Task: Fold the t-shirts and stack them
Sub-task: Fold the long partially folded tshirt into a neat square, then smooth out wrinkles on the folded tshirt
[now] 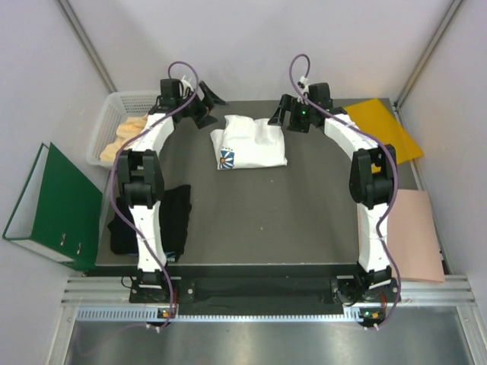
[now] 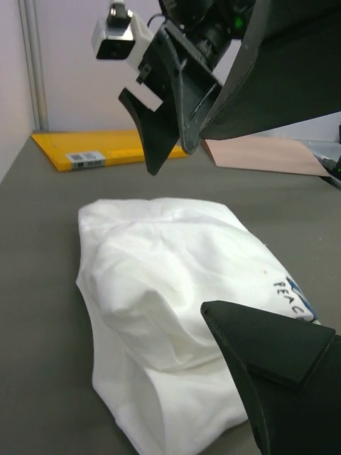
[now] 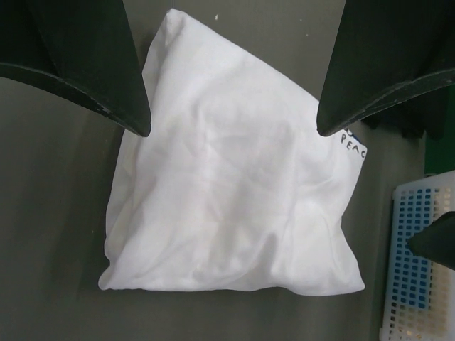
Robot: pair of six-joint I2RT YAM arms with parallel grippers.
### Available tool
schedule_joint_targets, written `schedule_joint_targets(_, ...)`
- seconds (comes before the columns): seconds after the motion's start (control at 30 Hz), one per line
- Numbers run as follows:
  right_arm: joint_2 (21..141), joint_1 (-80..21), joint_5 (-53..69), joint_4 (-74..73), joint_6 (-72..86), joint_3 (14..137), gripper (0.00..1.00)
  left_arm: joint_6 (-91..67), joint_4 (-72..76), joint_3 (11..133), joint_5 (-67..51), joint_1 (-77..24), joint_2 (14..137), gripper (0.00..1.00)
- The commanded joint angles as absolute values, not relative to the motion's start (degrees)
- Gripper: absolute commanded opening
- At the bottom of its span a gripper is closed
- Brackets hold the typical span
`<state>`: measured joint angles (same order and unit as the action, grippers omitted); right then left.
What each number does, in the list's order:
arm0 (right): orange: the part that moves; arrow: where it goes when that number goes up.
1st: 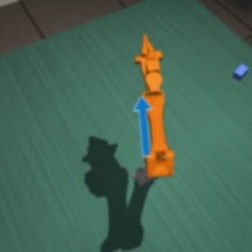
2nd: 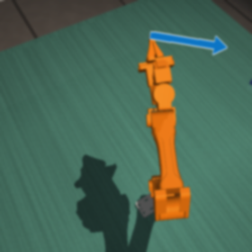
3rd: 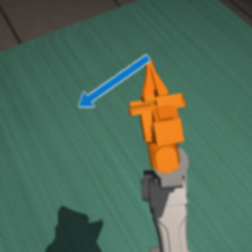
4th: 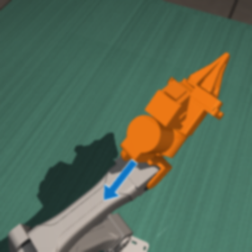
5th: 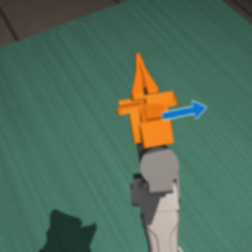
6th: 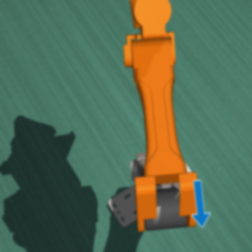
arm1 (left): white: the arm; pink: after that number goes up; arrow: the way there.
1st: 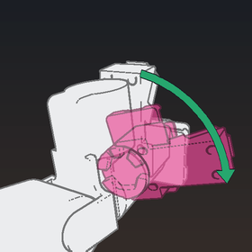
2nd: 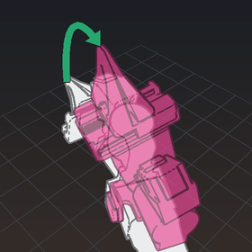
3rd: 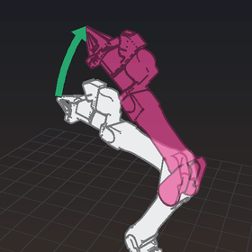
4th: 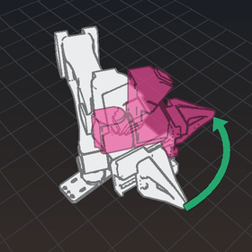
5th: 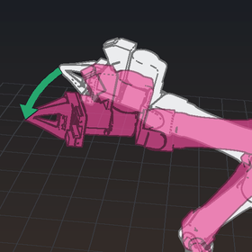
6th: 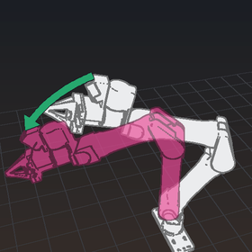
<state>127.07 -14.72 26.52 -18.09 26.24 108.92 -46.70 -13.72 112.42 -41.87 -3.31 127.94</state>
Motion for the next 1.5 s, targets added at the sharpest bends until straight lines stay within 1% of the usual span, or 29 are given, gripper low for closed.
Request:
schedule_joint_targets(0.0, 122.26, -13.97, 25.31, -17.4, 25.05, 106.7, 1.0, -39.91, -19.33, 112.84, -38.51, -4.04, 131.56, 0.99)
schedule_joint_targets(0.27, 120.5, -13.71, 24.43, -17.49, 25.49, 104.16, 1.0, -38.58, -22.23, 122.34, -38.49, -5.97, 141.14, 0.98)
schedule_joint_targets(0.37, 120.15, -13.36, 24.43, -17.67, 25.58, 103.45, 1.0, -39.2, -21.01, 123.31, -39.02, -6.5, 142.55, 0.88)
schedule_joint_targets(0.43, 119.97, -13.18, 24.43, -17.93, 25.49, 103.1, 1.0, -39.81, -20.22, 123.22, -39.37, -6.68, 143.0, 0.7)
schedule_joint_targets(0.47, 120.14, -13.1, 24.43, -18.02, 25.49, 102.92, 1.0, -39.99, -20.04, 123.31, -39.46, -6.68, 143.0, 0.59)
schedule_joint_targets(0.5, 120.23, -13.01, 24.52, -18.37, 25.49, 103.01, 1.0, -40.16, -20.04, 123.4, -39.38, -6.68, 142.91, 0.16)
schedule_joint_targets(0.53, 120.23, -13.01, 24.61, -18.46, 25.4, 102.92, 1.0, -40.08, -21.08, 123.4, -38.85, -6.59, 142.21, 0.0)
schedule_joint_targets(0.63, 120.5, -13.01, 24.87, -18.81, 25.31, 102.92, 1.0, -39.29, -21.62, 121.65, -37.44, -6.5, 139.06, 0.0)
schedule_joint_targets(0.83, 121.55, -13.09, 25.84, -18.9, 25.57, 102.74, 1.0, -38.94, -21.1, 114.97, -34.81, -5.71, 130.37, 0.0)
schedule_joint_targets(0.93, 121.82, -13.09, 25.93, -18.81, 25.66, 102.57, 1.0, -39.46, -18.38, 108.82, -32.52, -5.1, 125.97, 0.0)
schedule_joint_targets(1.03, 122.17, -13.09, 26.1, -18.63, 25.93, 102.39, 0.99, -39.11, -19.68, 106.35, -30.85, -4.4, 125.68, 0.0)
schedule_joint_targets(1.17, 122.61, -13.27, 26.28, -18.72, 26.28, 102.3, 1.0, -39.02, -22.14, 107.39, -32.95, -4.04, 129.98, 0.0)
schedule_joint_targets(1.2, 122.52, -13.27, 26.28, -18.72, 26.28, 102.39, 1.0, -38.68, -22.06, 107.66, -33.74, -4.04, 131.03, 0.11)
schedule_joint_targets(1.23, 122.61, -13.45, 26.19, -18.72, 26.37, 102.31, 1.0, -38.67, -22.32, 109.06, -34.71, -3.96, 133.13, 0.32)
schedule_joint_targets(1.27, 122.61, -13.45, 26.19, -18.72, 26.28, 102.39, 1.0, -38.32, -22.15, 109.68, -36.63, -3.96, 134.11, 0.56)
schedule_joint_targets(1.3, 122.61, -13.53, 26.1, -18.81, 26.37, 102.39, 1.0, -37.97, -21.89, 110.47, -37.61, -3.96, 135.69, 0.97)
schedule_joint_targets(1.33, 122.61, -13.71, 26.02, -18.81, 26.19, 102.48, 0.99, -37.53, -23.28, 112.13, -37.44, -3.96, 136.05, 0.99)
schedule_joint_targets(1.47, 122.78, -14.67, 25.75, -19.6, 25.49, 103.62, 1.0, -36.04, -23.56, 111.98, -36.57, -3.17, 133.6, 0.99)
